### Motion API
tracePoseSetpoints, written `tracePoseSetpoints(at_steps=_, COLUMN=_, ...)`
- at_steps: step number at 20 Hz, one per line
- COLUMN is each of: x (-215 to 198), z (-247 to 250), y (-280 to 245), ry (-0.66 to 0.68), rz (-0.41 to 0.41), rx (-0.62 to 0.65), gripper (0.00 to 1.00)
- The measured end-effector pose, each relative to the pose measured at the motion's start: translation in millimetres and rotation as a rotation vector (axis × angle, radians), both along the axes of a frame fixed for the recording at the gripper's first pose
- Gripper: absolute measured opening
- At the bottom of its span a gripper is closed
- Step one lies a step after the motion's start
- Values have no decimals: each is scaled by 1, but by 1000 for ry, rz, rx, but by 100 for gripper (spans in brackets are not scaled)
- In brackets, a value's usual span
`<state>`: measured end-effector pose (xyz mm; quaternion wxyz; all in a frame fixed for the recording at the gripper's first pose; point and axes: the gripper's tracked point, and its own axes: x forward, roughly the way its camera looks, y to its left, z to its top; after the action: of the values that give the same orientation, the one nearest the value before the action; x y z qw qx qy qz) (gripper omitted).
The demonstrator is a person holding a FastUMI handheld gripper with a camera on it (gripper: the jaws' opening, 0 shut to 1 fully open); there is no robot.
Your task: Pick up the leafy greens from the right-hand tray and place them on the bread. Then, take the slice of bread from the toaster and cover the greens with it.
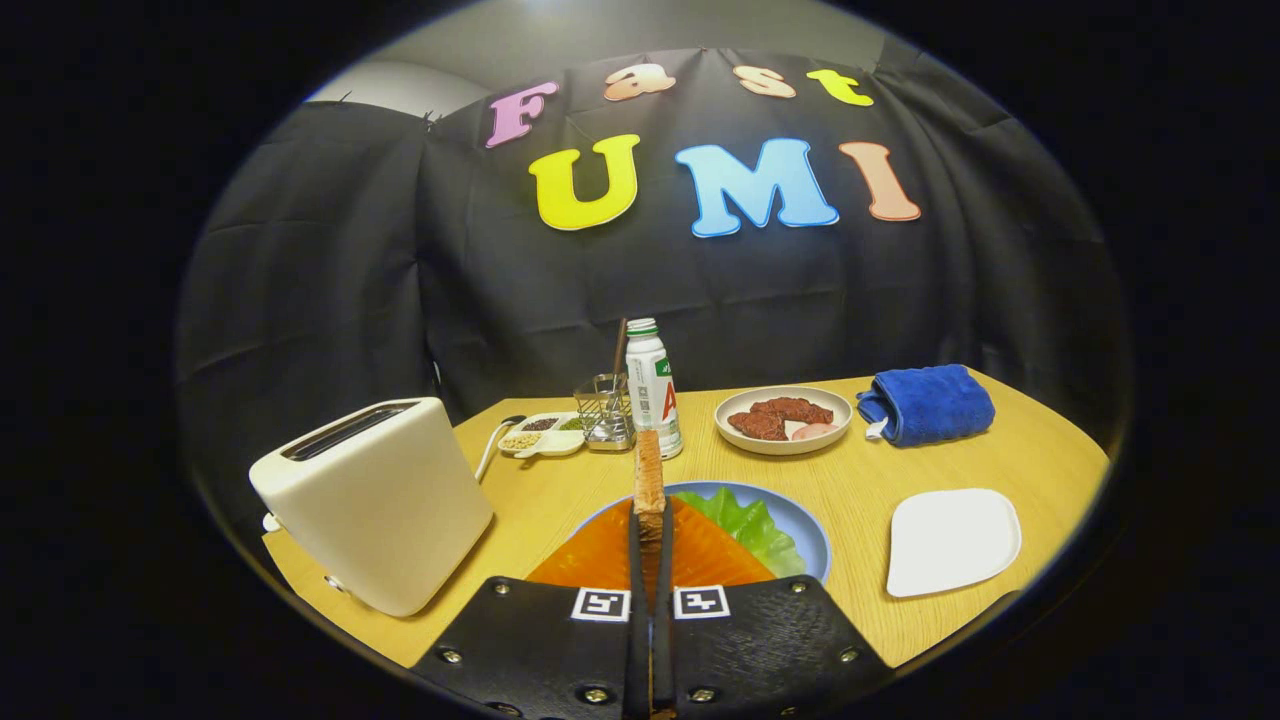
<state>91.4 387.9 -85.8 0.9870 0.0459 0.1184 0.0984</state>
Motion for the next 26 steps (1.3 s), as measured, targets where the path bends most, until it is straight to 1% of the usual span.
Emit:
tracePoseSetpoints(at_steps=5, x=-2, z=-6, y=-13, ry=20, rz=-14, rx=-54, gripper=2)
tracePoseSetpoints(at_steps=9, x=-1, z=-9, y=-22, ry=49, rz=-14, rx=-70, gripper=2)
tracePoseSetpoints(at_steps=10, x=-1, z=-8, y=-22, ry=49, rz=-1, rx=-72, gripper=3)
tracePoseSetpoints(at_steps=12, x=-1, z=-10, y=-24, ry=56, rz=13, rx=-82, gripper=9)
tracePoseSetpoints(at_steps=13, x=-1, z=-12, y=-29, ry=61, rz=4, rx=-97, gripper=9)
tracePoseSetpoints(at_steps=14, x=-1, z=-14, y=-33, ry=66, rz=0, rx=-106, gripper=12)
tracePoseSetpoints(at_steps=16, x=0, z=-17, y=-40, ry=84, rz=-14, rx=-102, gripper=13)
tracePoseSetpoints(at_steps=17, x=-1, z=-12, y=-31, ry=95, rz=-14, rx=-83, gripper=16)
tracePoseSetpoints(at_steps=19, x=1, z=-11, y=-33, ry=103, rz=-10, rx=-55, gripper=16)
tracePoseSetpoints(at_steps=26, x=3, z=-18, y=-45, ry=125, rz=-18, rx=-67, gripper=16)
